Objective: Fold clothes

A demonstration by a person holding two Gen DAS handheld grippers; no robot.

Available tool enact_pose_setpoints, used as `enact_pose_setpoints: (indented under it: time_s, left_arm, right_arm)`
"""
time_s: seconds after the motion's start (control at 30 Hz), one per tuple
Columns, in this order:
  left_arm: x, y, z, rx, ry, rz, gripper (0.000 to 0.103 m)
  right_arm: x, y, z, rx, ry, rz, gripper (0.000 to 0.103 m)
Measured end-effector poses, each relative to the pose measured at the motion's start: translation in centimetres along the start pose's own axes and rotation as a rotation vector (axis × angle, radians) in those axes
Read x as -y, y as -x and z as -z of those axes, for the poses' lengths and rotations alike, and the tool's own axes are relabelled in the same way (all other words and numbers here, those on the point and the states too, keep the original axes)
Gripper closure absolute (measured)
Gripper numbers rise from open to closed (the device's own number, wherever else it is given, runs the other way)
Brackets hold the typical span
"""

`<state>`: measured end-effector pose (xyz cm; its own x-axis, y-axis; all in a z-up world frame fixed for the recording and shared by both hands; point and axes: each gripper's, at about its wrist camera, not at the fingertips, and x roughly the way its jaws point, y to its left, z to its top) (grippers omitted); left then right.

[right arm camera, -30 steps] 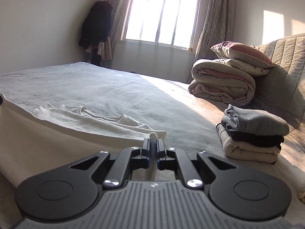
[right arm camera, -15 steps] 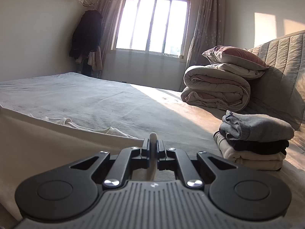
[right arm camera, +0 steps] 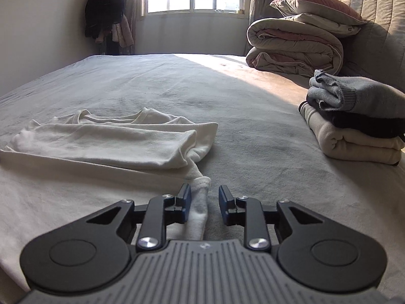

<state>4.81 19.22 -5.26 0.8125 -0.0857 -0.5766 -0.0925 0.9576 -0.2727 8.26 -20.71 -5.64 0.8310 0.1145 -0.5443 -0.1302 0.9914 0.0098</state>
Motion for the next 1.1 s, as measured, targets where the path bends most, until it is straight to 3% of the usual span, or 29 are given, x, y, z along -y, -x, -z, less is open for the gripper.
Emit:
enact_pose_setpoints:
  time_s: [0.17, 0.27, 0.5, 0.63, 0.83, 0.9, 1.03, 1.07, 1.1]
  left_arm:
    - [-2.6, 1.6, -0.4, -0.11, 0.143, 0.129, 0.068]
    - [-4.5, 2.3, 0.2, -0.202, 0.245, 0.185, 0.068]
    - [-7.0, 5.0, 1.9, -0.268, 0.37, 0.26, 0.068]
    - [-6.7, 6.2, 2.1, -0.237, 0.343, 0.284, 0.068]
    - [-4.1, 6.1, 2.6, -0.217, 0.217, 0.277, 0.069]
    - [-3.3, 5.8, 2.8, -0.212, 0.181, 0.264, 0.07]
    - [-2.7, 6.0, 3.1, -0.195, 0.115, 0.229, 0.092]
    - [-2.7, 6.3, 3.1, -0.188, 0.1, 0.227, 0.095]
    - [-2.7, 6.6, 3.0, -0.18, 0.086, 0.226, 0.095]
  right_arm:
    - [1.2, 1.9, -1.0, -0.078, -0.11, -0.121, 0.06]
    - [2.6, 2.9, -0.8, -0.141, -0.219, -0.178, 0.06]
    - [7.4, 4.2, 1.2, -0.276, -0.588, -0.291, 0.059]
    - [7.9, 5.6, 1.9, -0.291, -0.654, -0.336, 0.059]
    - [5.5, 6.7, 2.5, -0.291, -0.553, -0.356, 0.061]
    - [4.8, 6.7, 2.8, -0.289, -0.534, -0.361, 0.068]
    - [4.4, 6.8, 3.0, -0.27, -0.512, -0.371, 0.083]
    - [4.5, 6.8, 2.9, -0.269, -0.512, -0.377, 0.094]
    - [4.6, 6.9, 2.8, -0.27, -0.513, -0.383, 0.097]
